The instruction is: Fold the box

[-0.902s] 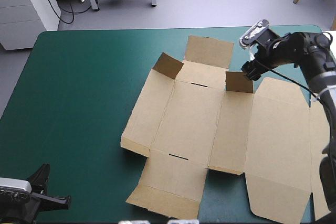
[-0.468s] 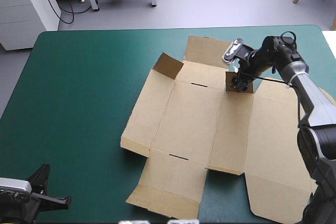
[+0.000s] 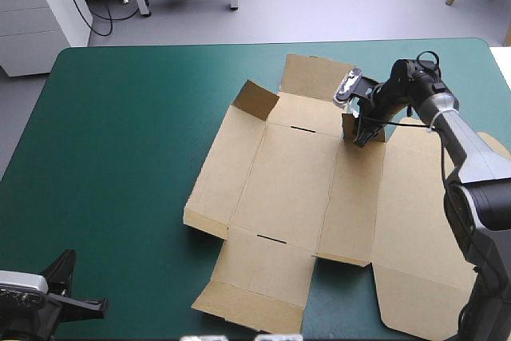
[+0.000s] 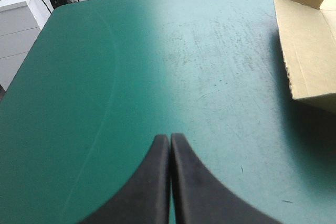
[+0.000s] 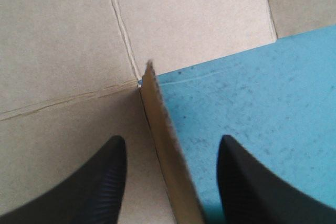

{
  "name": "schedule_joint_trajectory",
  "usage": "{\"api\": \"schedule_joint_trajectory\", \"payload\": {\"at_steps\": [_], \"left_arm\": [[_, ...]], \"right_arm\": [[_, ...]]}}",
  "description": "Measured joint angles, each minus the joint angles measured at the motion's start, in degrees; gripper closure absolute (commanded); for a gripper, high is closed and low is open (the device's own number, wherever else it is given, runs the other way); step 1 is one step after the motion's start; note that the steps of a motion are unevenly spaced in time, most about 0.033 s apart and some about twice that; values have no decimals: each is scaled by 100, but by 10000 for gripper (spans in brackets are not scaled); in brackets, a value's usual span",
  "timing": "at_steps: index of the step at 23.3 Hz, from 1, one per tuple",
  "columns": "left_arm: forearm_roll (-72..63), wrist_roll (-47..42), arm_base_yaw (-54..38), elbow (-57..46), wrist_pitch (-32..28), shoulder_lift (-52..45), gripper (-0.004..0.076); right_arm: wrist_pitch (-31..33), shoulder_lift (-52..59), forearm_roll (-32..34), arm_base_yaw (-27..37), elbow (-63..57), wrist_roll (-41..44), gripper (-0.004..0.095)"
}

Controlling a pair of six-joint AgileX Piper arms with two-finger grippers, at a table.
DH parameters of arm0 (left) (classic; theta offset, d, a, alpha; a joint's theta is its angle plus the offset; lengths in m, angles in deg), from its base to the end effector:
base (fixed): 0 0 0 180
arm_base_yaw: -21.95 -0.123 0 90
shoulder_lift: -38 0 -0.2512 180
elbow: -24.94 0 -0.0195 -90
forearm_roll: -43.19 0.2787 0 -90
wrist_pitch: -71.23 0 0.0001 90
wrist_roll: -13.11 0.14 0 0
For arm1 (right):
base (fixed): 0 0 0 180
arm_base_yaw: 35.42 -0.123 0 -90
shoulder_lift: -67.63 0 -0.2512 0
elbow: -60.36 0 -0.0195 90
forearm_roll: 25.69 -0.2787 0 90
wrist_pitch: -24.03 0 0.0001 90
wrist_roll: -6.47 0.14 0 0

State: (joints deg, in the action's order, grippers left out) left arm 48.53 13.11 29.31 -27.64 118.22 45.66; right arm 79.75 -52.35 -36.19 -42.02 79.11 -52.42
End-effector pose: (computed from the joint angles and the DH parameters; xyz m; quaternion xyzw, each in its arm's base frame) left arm 0.1170 -0.0055 0.2706 0.0570 0.8022 0.0081 0.5943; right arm 0.4523 0.0736 0.1785 -0.4980 0.8398 -0.0119 0.2158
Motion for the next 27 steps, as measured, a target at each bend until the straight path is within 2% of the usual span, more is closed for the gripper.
{"api": "schedule_joint_trajectory", "payload": {"at_steps": [5,15,21,27], "left_arm": [[0,0,0,0,0,0,734],[0,0,0,0,0,0,734],[0,0,0,0,0,0,734],[0,0,0,0,0,0,734]], "right_arm": [[92,-135,14,0,0,-133,927],[342,-218,429,-295,336,-694,927],[388,-232,434,-1272,840,-1383,927],[260,-232,406,-2008,847,-1534,927]]}}
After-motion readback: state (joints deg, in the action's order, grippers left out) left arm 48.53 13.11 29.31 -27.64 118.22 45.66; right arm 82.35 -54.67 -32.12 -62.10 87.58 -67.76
